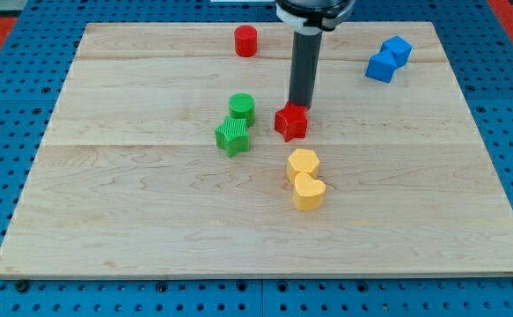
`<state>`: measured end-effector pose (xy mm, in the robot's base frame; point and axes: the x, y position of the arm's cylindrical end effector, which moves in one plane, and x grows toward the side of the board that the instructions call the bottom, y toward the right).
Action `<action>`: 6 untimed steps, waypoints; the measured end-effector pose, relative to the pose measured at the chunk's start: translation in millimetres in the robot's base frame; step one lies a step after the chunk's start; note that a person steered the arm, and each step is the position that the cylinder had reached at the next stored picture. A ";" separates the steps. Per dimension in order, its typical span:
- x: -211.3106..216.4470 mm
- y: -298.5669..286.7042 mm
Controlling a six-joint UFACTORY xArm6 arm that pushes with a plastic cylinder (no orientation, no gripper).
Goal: Nudge the yellow heart left a bit
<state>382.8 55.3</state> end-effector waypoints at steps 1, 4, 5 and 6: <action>-8.1 19.4; 160.5 35.9; 178.8 -23.8; 144.3 -73.0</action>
